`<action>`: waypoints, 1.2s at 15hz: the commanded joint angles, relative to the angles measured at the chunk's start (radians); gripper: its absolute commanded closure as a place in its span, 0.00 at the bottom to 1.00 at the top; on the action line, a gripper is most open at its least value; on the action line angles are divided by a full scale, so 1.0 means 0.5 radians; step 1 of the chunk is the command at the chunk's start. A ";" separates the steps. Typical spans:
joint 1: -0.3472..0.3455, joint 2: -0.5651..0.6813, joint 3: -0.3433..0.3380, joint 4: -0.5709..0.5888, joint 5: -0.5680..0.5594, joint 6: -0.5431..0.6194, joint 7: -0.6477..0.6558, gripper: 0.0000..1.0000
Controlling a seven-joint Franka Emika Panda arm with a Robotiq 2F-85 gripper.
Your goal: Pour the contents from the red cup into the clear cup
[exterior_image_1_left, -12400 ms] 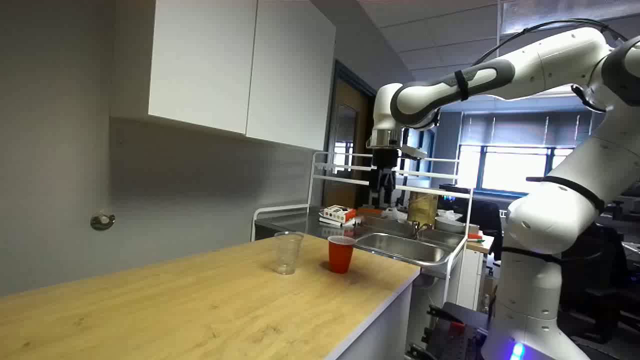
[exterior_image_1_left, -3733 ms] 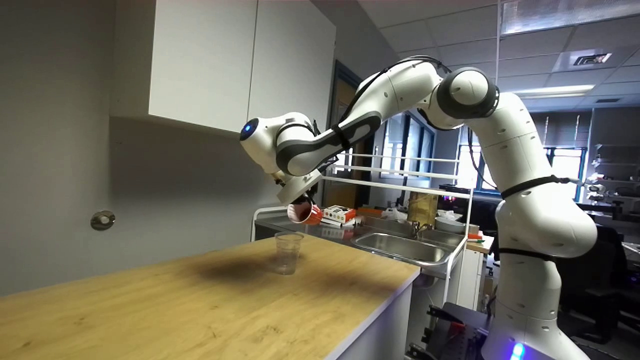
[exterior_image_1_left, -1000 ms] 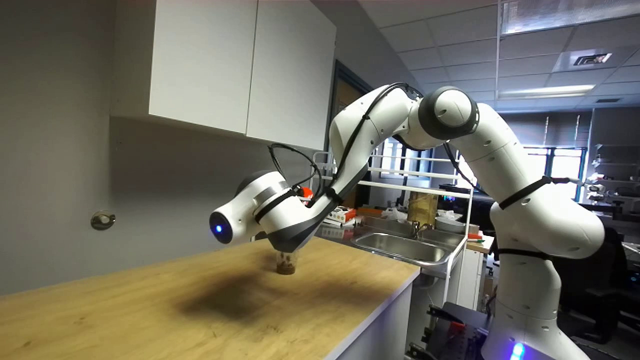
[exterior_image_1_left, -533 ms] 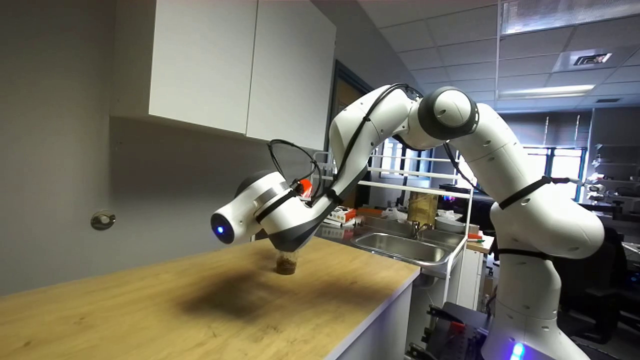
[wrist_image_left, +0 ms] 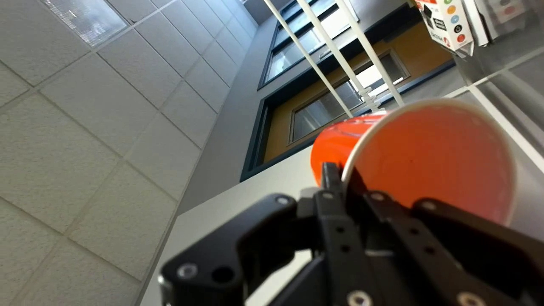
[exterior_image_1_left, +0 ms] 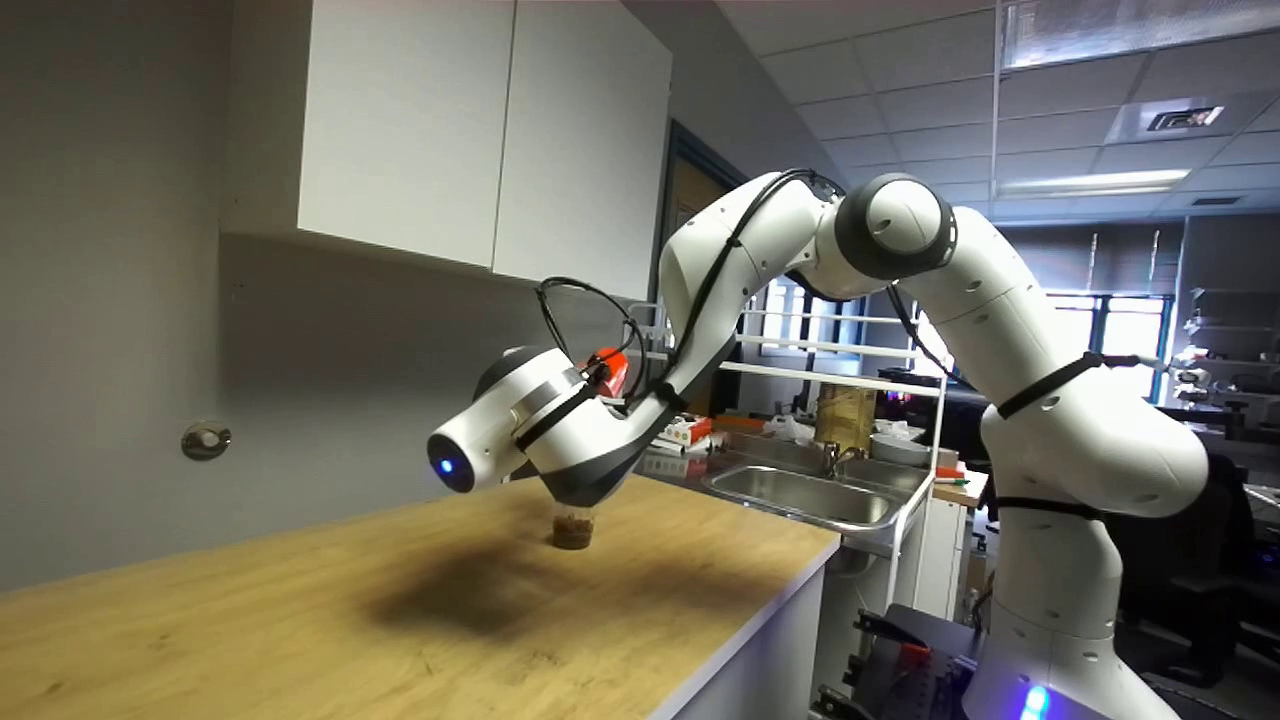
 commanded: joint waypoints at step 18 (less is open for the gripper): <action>-0.117 -0.049 0.045 -0.218 -0.231 -0.163 0.047 0.96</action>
